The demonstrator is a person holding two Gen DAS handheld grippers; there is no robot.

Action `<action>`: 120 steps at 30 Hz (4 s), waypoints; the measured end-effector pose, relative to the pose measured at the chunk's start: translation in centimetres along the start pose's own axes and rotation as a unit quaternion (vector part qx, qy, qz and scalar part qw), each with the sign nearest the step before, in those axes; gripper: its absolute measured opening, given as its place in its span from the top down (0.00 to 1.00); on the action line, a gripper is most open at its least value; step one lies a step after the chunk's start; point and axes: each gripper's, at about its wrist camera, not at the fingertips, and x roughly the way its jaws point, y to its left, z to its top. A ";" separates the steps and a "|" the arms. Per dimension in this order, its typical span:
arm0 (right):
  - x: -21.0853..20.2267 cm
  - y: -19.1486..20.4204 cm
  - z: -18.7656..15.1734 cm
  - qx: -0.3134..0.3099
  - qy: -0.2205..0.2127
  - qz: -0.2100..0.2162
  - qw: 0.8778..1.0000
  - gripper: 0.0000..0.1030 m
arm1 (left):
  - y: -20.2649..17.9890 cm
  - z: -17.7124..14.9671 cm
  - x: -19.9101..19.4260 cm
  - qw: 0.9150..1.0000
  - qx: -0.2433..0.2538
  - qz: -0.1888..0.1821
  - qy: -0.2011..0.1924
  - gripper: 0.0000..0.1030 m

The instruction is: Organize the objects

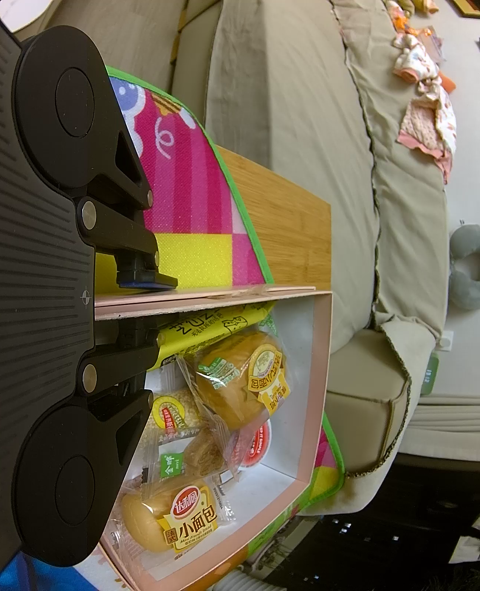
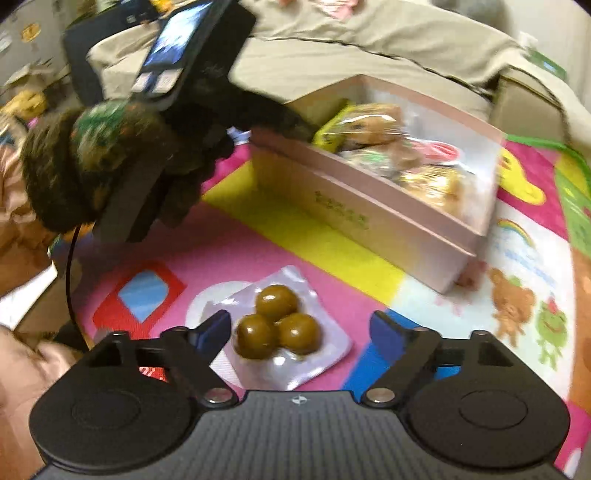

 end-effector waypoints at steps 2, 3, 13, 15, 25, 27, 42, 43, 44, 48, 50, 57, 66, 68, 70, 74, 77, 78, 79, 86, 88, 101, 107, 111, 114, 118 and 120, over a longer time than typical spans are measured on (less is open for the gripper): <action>1.2 0.1 0.1 -0.010 0.010 0.006 1.000 0.13 | 0.0 0.0 0.0 1.000 0.000 0.000 0.000 0.87; 1.7 0.0 0.2 -0.003 0.014 0.014 1.000 0.12 | 0.0 0.0 0.0 1.000 0.000 0.000 0.000 0.87; 0.6 1.3 1.0 -0.005 0.015 0.011 1.000 0.43 | 0.0 0.0 0.0 1.000 0.000 0.000 0.000 0.87; 0.4 1.4 1.0 -0.005 0.015 0.008 1.000 0.43 | 0.0 0.0 0.0 1.000 0.000 0.000 0.000 0.87; -2.6 0.8 2.1 0.007 0.000 -0.013 1.000 0.72 | 0.1 -0.1 0.0 1.000 -0.003 -0.001 -0.001 0.88; -2.8 0.7 2.2 0.002 0.000 -0.024 1.000 0.72 | 0.2 -0.1 0.0 1.000 -0.004 -0.003 -0.001 0.88; 1.9 -0.3 1.2 -0.006 0.020 0.030 0.999 0.29 | 0.2 0.0 0.0 1.000 -0.001 -0.004 0.001 0.87; 2.2 -0.4 1.4 -0.004 0.020 0.018 1.000 0.36 | 0.2 0.0 0.0 1.000 -0.001 -0.003 0.001 0.87; 2.2 -0.5 1.5 -0.004 0.018 0.015 1.000 0.39 | 0.3 0.0 0.0 1.000 -0.001 -0.003 0.001 0.87; 1.1 -2.2 0.8 0.027 0.019 -0.001 0.999 0.58 | 0.3 0.0 0.0 1.000 -0.001 -0.003 0.001 0.87; 0.3 -3.9 0.1 0.059 0.018 -0.012 0.998 0.71 | 0.2 0.0 0.0 1.000 -0.001 -0.003 0.001 0.87; -2.0 -11.3 -3.6 0.138 0.014 -0.206 0.969 0.72 | 0.2 0.0 0.0 1.000 -0.001 -0.003 0.001 0.87; -4.6 -10.7 -5.5 0.120 -0.022 -0.166 0.979 0.06 | 0.2 0.0 0.0 1.000 -0.001 -0.003 0.001 0.87; -3.6 -11.5 -6.2 0.133 -0.005 -0.170 0.976 0.05 | 0.3 0.0 0.0 1.000 -0.002 -0.003 0.001 0.87; -2.8 -12.9 -7.1 0.189 0.002 -0.158 0.969 0.12 | 0.2 0.0 0.0 1.000 -0.001 -0.003 0.001 0.87; -4.0 -12.4 -6.7 0.209 -0.014 -0.161 0.964 0.42 | 0.2 0.0 0.0 1.000 -0.001 -0.003 0.001 0.87; -5.0 -12.0 -5.8 0.203 -0.017 -0.158 0.966 0.63 | 0.2 0.0 0.0 1.000 -0.003 -0.004 0.000 0.88; -5.4 -11.9 -5.4 0.204 -0.018 -0.152 0.967 0.70 | 0.2 0.0 0.0 1.000 -0.004 -0.005 0.000 0.88; -5.7 -12.0 -4.8 0.204 -0.020 -0.152 0.967 0.71 | 0.2 0.0 0.0 1.000 -0.005 -0.005 -0.001 0.88; -5.9 -11.6 -4.0 0.189 -0.013 -0.180 0.965 0.68 | 0.3 0.0 0.1 1.000 -0.010 -0.009 -0.002 0.88; -5.4 -11.4 -4.6 0.196 -0.010 -0.179 0.964 0.42 | 0.4 -0.1 0.0 1.000 -0.010 -0.010 -0.002 0.88; -4.1 -11.0 -5.7 0.218 -0.049 -0.165 0.961 0.83 | 0.3 -0.1 0.1 1.000 -0.011 -0.008 -0.002 0.88; -6.6 -10.5 -4.3 0.227 -0.069 -0.151 0.960 0.83 | 0.3 0.0 0.2 1.000 -0.012 -0.009 -0.002 0.88; -7.3 -9.7 -2.0 0.214 -0.076 -0.125 0.966 0.82 | 0.3 0.0 0.2 1.000 -0.011 -0.009 -0.002 0.88; -7.4 -9.0 1.0 0.192 -0.089 -0.102 0.972 0.83 | 0.3 0.0 0.1 1.000 -0.011 -0.009 -0.003 0.88; -7.3 -8.5 6.6 0.162 -0.133 -0.068 0.975 0.83 | 0.3 0.0 0.2 1.000 -0.013 -0.011 -0.002 0.88; -7.1 -8.6 9.2 0.154 -0.158 -0.060 0.974 0.83 | 0.3 0.0 0.3 1.000 -0.015 -0.013 -0.001 0.87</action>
